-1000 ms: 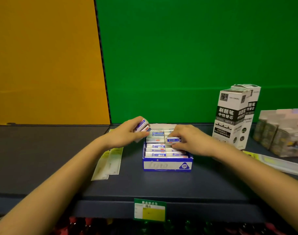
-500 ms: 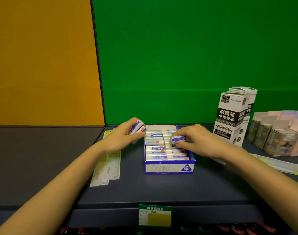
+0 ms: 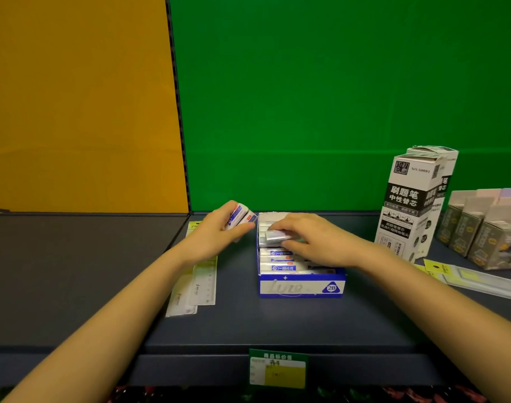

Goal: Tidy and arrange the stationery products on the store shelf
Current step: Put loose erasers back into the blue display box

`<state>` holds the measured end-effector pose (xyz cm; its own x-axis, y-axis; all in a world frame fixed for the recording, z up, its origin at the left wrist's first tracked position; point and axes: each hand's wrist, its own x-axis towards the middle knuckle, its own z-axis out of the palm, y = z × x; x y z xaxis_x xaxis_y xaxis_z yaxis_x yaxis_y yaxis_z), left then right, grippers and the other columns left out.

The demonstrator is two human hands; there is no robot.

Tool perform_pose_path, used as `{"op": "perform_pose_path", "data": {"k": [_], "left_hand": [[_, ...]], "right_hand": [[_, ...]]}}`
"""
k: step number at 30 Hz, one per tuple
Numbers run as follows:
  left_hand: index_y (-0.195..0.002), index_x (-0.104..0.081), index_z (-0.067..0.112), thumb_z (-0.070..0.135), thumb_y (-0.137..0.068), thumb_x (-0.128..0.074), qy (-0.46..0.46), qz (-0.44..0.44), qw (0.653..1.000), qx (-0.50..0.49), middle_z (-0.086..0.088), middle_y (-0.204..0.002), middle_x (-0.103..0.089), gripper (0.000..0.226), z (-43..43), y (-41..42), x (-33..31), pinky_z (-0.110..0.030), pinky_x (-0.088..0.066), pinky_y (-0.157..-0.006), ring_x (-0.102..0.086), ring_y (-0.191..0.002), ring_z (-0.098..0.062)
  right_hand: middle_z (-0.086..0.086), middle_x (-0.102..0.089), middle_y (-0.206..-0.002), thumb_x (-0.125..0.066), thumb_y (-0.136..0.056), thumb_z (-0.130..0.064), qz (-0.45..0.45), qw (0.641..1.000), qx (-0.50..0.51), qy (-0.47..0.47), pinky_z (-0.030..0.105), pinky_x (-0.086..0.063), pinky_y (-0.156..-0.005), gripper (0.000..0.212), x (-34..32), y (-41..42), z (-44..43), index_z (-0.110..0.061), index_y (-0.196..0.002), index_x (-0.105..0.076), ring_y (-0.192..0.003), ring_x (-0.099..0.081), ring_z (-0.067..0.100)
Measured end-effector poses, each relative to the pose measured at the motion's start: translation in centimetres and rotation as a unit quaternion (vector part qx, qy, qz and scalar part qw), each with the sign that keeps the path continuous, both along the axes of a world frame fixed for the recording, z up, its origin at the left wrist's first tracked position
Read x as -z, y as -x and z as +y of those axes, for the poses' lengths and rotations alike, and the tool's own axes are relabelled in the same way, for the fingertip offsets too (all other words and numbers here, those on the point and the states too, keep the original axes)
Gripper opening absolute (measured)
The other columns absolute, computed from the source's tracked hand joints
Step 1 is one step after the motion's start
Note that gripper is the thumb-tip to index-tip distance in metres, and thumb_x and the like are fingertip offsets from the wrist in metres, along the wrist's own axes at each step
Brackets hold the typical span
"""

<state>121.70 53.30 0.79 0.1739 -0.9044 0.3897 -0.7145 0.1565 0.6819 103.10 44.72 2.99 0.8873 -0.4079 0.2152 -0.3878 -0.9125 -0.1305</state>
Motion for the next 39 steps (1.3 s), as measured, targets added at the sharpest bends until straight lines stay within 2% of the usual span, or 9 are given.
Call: {"op": "perform_pose_path", "data": {"k": [4, 7, 11, 15, 21, 25, 28, 34, 39], "left_hand": [[-0.101, -0.049, 0.002, 0.029, -0.091, -0.055, 0.005, -0.010, 1.000, -0.008, -0.003, -0.083, -0.056, 0.030, -0.2, 0.0, 0.3, -0.011, -0.042, -0.058, -0.051, -0.068, -0.009], [-0.100, -0.049, 0.003, 0.029, -0.090, -0.055, 0.009, -0.011, 1.000, -0.011, -0.004, -0.086, -0.059, 0.029, -0.2, 0.1, 0.4, -0.015, -0.043, -0.061, -0.051, -0.071, -0.011], [-0.097, -0.049, 0.002, 0.028, -0.090, -0.057, 0.010, -0.009, 1.000, -0.003, -0.008, -0.085, -0.060, 0.028, -0.1, 0.2, 0.5, -0.034, -0.043, -0.070, -0.051, -0.075, -0.017], [-0.097, -0.049, 0.003, 0.028, -0.090, -0.056, 0.010, -0.006, 1.000, -0.004, -0.002, -0.082, -0.058, 0.027, 0.0, 0.3, 0.5, -0.030, -0.042, -0.068, -0.050, -0.074, -0.016], [-0.097, -0.049, 0.002, 0.029, -0.090, -0.056, 0.002, 0.006, 1.000, -0.006, -0.011, -0.091, -0.062, 0.028, 0.1, 0.4, 0.4, -0.032, -0.045, -0.070, -0.053, -0.077, -0.017], [-0.088, -0.049, 0.011, 0.027, -0.089, -0.057, 0.008, 0.010, 1.000, -0.010, 0.002, -0.078, -0.058, 0.018, 0.1, 0.6, 0.3, -0.017, -0.041, -0.061, -0.051, -0.069, -0.011], [-0.091, -0.051, 0.004, 0.026, -0.088, -0.058, 0.015, 0.024, 1.000, -0.007, 0.000, -0.077, -0.058, 0.024, 0.2, 0.7, 0.2, -0.025, -0.043, -0.066, -0.052, -0.072, -0.014], [-0.096, -0.052, -0.002, 0.024, -0.088, -0.059, 0.012, 0.039, 0.998, 0.044, -0.010, -0.082, -0.057, 0.028, 0.6, 2.0, -1.0, -0.026, -0.044, -0.065, -0.052, -0.074, -0.015], [-0.102, -0.053, -0.001, 0.022, -0.088, -0.059, 0.000, -0.007, 0.996, 0.092, -0.017, -0.088, -0.057, 0.028, 0.2, 3.5, -2.0, -0.047, -0.047, -0.077, -0.051, -0.079, -0.021]], "right_hand": [[0.002, -0.062, -0.120, -0.054, -0.089, -0.028, -0.018, 0.999, 0.008, 0.028, 0.032, -0.040, -0.096, 0.035, 0.7, -0.5, 0.0, -0.021, -0.123, -0.058, -0.113, -0.052, 0.020], [-0.001, -0.058, -0.119, -0.057, -0.087, -0.029, -0.030, 0.999, 0.013, 0.014, 0.028, -0.038, -0.093, 0.033, 0.9, -0.5, 0.1, -0.021, -0.119, -0.062, -0.112, -0.051, 0.017], [-0.003, -0.060, -0.112, -0.064, -0.083, -0.029, -0.059, 0.998, 0.016, 0.015, 0.025, -0.040, -0.087, 0.029, 1.0, -0.5, 0.1, -0.023, -0.111, -0.066, -0.103, -0.054, 0.013], [-0.004, -0.067, -0.102, -0.068, -0.078, -0.026, -0.077, 0.997, 0.007, 0.006, 0.030, -0.049, -0.084, 0.019, 0.7, -0.4, 0.4, -0.021, -0.096, -0.067, -0.090, -0.058, 0.011], [-0.010, -0.068, -0.104, -0.063, -0.082, -0.024, -0.063, 0.998, 0.007, 0.017, 0.032, -0.049, -0.084, 0.017, 0.8, 0.2, 0.2, -0.026, -0.097, -0.071, -0.095, -0.060, 0.008], [-0.013, -0.065, -0.110, -0.059, -0.085, -0.033, -0.024, 0.999, 0.004, 0.024, 0.035, -0.049, -0.085, 0.018, 0.5, 0.4, 0.1, -0.030, -0.099, -0.069, -0.101, -0.058, 0.009], [-0.006, -0.065, -0.112, -0.056, -0.088, -0.032, -0.036, 0.999, -0.007, -0.006, 0.033, -0.048, -0.089, 0.025, 0.3, 0.5, 0.0, -0.024, -0.108, -0.067, -0.100, -0.059, 0.011], [0.001, -0.058, -0.128, -0.055, -0.091, -0.024, -0.174, 0.973, -0.006, -0.150, 0.022, -0.046, -0.088, 0.043, -0.5, -0.1, 0.3, -0.018, -0.133, -0.047, -0.101, -0.062, 0.017], [-0.001, -0.070, -0.110, -0.063, -0.085, -0.020, -0.220, 0.957, -0.027, -0.185, 0.026, -0.051, -0.085, 0.033, -1.2, 0.1, 0.4, -0.022, -0.118, -0.062, -0.091, -0.068, 0.017]]}}
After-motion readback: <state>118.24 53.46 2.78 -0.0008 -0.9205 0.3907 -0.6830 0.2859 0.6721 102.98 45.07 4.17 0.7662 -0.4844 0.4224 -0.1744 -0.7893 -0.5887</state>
